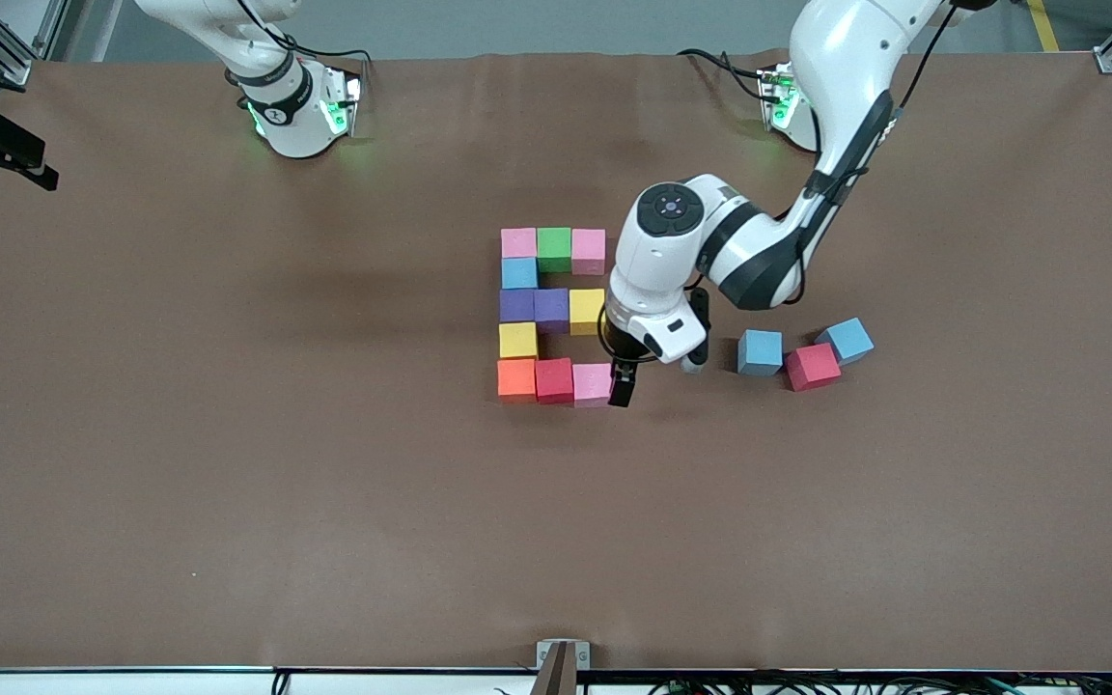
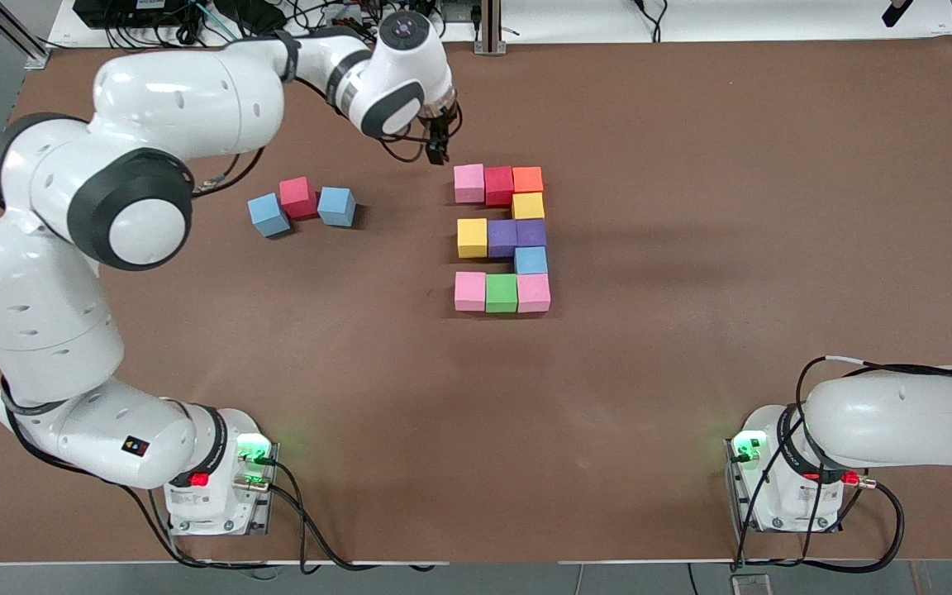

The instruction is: Arrange 11 blocks into digit 3

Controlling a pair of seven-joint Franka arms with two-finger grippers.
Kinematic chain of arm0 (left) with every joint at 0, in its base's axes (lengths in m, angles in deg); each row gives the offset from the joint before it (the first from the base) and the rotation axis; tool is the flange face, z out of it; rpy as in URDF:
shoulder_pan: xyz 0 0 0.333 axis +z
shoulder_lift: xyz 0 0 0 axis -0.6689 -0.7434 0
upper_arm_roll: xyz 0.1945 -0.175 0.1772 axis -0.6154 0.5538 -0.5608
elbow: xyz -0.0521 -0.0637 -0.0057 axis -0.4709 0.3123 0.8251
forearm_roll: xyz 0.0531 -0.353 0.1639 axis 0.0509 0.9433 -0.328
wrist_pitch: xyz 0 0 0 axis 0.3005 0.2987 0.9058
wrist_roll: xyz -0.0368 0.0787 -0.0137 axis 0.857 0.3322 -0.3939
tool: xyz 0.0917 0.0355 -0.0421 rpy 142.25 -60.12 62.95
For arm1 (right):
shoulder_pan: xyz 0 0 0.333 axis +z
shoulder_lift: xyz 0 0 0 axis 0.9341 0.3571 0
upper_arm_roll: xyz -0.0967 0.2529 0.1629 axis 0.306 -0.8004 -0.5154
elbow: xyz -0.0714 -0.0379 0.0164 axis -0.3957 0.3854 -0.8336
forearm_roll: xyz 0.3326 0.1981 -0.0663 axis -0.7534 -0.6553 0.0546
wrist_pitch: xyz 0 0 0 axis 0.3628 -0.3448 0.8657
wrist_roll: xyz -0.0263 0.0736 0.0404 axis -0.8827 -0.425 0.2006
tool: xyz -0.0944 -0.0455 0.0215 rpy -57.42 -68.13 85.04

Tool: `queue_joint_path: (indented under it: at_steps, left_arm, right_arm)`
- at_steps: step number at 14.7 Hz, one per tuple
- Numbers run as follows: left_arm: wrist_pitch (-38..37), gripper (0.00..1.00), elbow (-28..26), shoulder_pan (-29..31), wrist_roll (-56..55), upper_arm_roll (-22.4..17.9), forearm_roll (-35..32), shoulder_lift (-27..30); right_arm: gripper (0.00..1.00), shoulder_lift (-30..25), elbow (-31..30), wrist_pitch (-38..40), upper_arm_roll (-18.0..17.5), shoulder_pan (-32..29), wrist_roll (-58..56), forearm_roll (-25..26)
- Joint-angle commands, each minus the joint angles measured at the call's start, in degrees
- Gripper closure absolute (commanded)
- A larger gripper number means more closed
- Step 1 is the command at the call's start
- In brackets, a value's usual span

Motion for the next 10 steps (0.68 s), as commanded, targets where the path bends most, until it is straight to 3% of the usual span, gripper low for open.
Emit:
queue_joint_path:
  at_steps: [1, 7, 10]
  left_arm:
    - [-1.94, 0.0, -2.11, 3.77, 13.53, 0.64, 4.25, 4.76]
    - [-10.89, 0.0, -1.4, 10.01, 51.75, 0.64, 10.42, 10.39]
    - [-18.88, 0.0, -1.49, 13.0, 74.77, 0.55, 10.52, 14.08]
  right_arm:
    - [0.0, -1.49, -1.04, 0.15, 0.07, 0.14, 0.8, -0.2]
    - [0.0, -1.49, -0.95, -0.29, 0.25, -0.04, 1.07, -0.99]
    - [0.0, -1.49, -0.95, -0.37, 0.34, -0.12, 1.07, -2.3]
